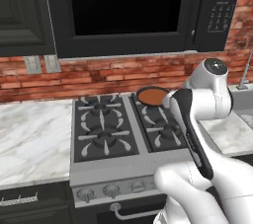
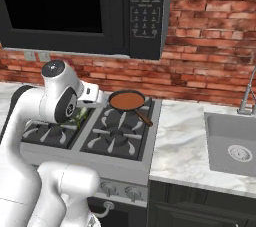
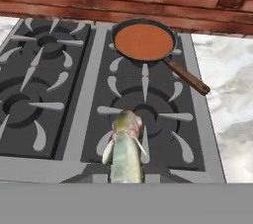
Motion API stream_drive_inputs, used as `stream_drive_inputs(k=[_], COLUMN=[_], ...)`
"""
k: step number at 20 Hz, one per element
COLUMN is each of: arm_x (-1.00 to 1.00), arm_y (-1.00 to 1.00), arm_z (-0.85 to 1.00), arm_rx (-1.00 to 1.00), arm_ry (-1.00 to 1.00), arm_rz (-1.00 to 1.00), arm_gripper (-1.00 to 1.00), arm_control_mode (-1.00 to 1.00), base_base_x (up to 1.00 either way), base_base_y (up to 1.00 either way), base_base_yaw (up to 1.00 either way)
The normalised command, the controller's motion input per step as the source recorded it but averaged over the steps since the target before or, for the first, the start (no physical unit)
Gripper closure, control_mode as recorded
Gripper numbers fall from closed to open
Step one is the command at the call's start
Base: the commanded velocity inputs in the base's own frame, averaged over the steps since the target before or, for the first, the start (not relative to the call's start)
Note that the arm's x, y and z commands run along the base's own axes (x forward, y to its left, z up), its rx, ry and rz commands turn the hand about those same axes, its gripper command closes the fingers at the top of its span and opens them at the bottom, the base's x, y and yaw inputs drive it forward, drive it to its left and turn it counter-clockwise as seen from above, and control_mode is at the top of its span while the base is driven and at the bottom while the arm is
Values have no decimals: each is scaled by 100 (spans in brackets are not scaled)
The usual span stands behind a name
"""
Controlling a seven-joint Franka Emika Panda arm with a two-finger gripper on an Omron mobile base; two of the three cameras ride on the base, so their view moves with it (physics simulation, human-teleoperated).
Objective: Retrieve the fish from the fridge and place it on the saucepan with marinade on the stove.
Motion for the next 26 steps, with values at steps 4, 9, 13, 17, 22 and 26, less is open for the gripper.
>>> stream_drive_inputs(k=[4, 9, 13, 17, 22, 26], arm_x=[51, 31, 22, 31, 37, 47], arm_y=[-8, -15, -9, -5, 0, 0], arm_z=[-20, -34, -32, -28, -25, -18], arm_rx=[0, 0, 0, 0, 0, 0], arm_ry=[3, 1, 2, 4, 1, 1], arm_rz=[0, 0, 0, 0, 0, 0], arm_gripper=[100, 100, 100, 100, 100, 100], arm_control_mode=[-100, -100, -100, -100, -100, -100], base_base_x=[0, 0, 0, 0, 0, 0], base_base_y=[0, 0, 0, 0, 0, 0], base_base_yaw=[0, 0, 0, 0, 0, 0])
